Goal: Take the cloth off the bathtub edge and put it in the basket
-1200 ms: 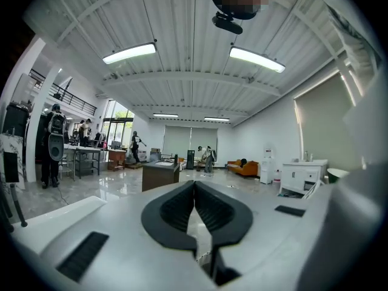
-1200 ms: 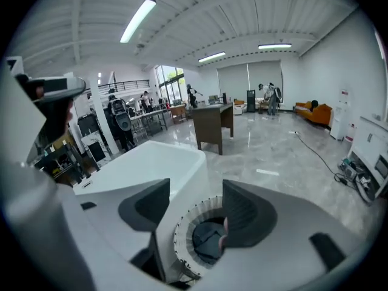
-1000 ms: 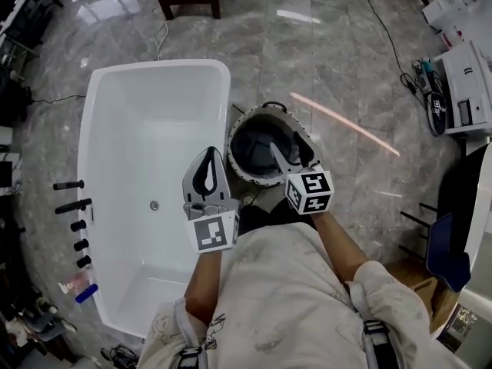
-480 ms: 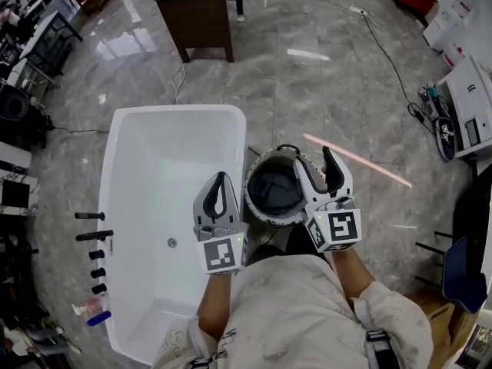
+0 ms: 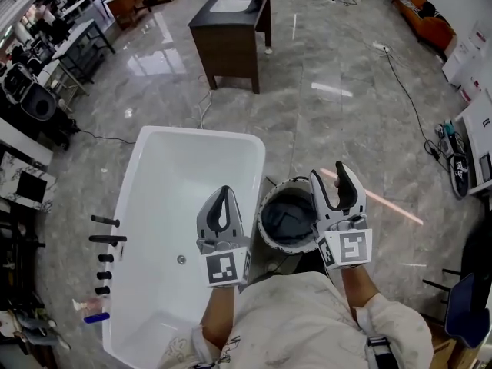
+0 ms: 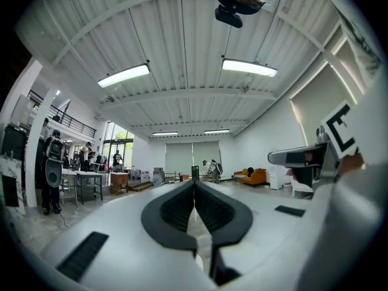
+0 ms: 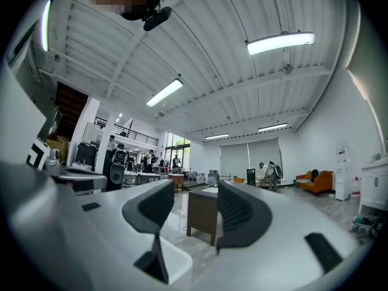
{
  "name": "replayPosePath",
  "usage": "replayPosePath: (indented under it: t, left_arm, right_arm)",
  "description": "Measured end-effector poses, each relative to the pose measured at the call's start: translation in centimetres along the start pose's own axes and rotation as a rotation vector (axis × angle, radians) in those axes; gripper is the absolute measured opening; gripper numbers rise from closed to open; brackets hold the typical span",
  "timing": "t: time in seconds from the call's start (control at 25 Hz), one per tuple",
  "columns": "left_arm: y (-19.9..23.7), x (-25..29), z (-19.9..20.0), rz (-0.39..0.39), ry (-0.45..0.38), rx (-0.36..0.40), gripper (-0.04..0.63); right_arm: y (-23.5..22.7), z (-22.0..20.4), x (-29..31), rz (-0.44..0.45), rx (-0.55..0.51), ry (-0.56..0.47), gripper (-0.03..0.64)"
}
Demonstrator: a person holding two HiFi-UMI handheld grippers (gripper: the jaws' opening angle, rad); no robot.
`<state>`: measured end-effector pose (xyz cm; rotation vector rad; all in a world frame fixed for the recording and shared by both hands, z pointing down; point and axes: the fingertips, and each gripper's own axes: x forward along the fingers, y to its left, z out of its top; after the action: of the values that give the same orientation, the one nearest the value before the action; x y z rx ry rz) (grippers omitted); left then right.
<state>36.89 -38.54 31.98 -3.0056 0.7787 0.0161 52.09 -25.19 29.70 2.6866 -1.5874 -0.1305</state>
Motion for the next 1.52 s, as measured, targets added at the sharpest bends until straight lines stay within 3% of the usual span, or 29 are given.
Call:
replayPosePath:
  t: [0.4, 1.52]
  left_arm:
    - [-0.3, -1.0, 2.8, 0.004, -0.055, 0.025, 0.005]
    - [-2.0, -2.8, 3.6, -0.035, -0.080, 0.044, 0.005]
  right_arm:
    - [0.0, 2.1, -0.6, 0.012, -0.003, -0.052, -0.005]
    - [-0.4, 3.2, -3.4, -0.020, -0.042, -0.067, -0.012]
